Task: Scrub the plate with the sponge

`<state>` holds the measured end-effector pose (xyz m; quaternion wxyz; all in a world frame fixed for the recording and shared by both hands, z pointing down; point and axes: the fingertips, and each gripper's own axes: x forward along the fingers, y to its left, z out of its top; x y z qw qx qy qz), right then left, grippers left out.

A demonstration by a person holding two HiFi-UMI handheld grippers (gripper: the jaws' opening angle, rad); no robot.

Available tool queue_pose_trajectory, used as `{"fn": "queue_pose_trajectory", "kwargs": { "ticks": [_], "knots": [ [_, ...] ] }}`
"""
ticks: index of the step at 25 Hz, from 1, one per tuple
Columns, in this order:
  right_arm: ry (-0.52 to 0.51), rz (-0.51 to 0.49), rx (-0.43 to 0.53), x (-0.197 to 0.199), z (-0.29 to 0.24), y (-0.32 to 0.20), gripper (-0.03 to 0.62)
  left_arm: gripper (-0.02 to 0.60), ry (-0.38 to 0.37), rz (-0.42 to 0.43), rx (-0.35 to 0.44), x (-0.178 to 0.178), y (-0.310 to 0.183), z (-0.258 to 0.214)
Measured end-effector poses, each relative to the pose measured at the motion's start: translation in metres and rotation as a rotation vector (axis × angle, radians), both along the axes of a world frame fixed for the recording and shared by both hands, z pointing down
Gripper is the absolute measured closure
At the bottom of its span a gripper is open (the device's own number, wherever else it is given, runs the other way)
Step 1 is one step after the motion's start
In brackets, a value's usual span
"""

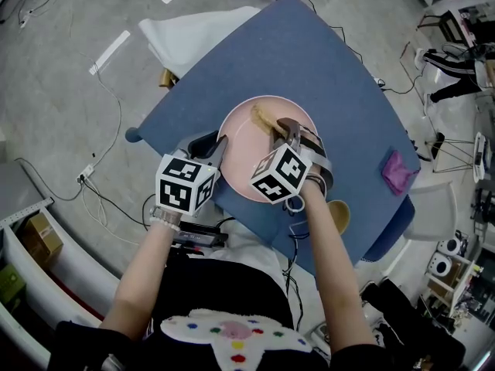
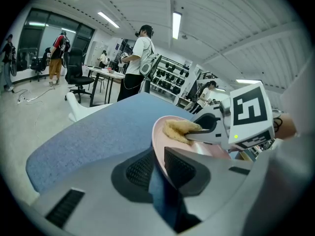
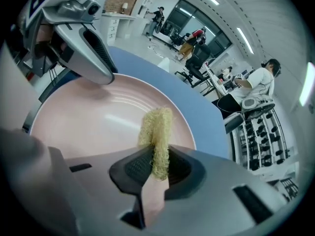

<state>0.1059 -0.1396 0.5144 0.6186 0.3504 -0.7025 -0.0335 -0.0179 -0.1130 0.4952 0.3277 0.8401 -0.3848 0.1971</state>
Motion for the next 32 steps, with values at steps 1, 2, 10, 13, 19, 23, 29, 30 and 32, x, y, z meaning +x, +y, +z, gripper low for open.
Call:
{"fn": "queue_pose_trajectory", "kwargs": {
  "ticks": [1, 2, 10, 13, 19, 23, 29, 30, 32],
  "knots": [
    [-0.008, -0.021, -0.003, -0.006, 0.000, 0.002, 0.540, 0.506, 0.000, 0.000, -0.001, 0.000, 0.000, 0.000],
    [-0.019, -0.042, -0.010, -0.012, 0.000, 0.004, 0.540, 0.506, 0.000, -0.001, -0.001, 0.000, -0.001, 0.000],
    [-0.118, -0.180, -0.098, -0.049, 0.000, 0.036, 0.540, 0.508, 0.013, -0.014, -0.007, -0.001, -0.002, 0.000],
    [-0.155, -0.217, -0.145, -0.054, 0.001, 0.054, 0.540, 0.508, 0.012, -0.017, -0.006, 0.000, -0.001, 0.001],
    [-0.200, -0.272, -0.259, -0.060, 0.002, 0.090, 0.540, 0.508, 0.018, -0.014, -0.007, 0.000, -0.001, 0.000],
    [-0.206, -0.313, -0.347, -0.060, 0.003, 0.115, 0.540, 0.508, 0.015, -0.015, -0.007, 0.000, -0.001, 0.000],
    [-0.198, -0.325, -0.423, -0.051, 0.004, 0.136, 0.539, 0.508, 0.012, -0.013, -0.006, -0.001, 0.000, 0.000],
    [-0.203, -0.316, -0.430, -0.048, 0.004, 0.136, 0.539, 0.508, 0.011, -0.013, -0.006, -0.001, 0.000, 0.001],
    [-0.216, -0.280, -0.433, -0.042, 0.005, 0.133, 0.537, 0.506, 0.010, -0.011, -0.006, 0.000, 0.000, 0.001]
  ]
}}
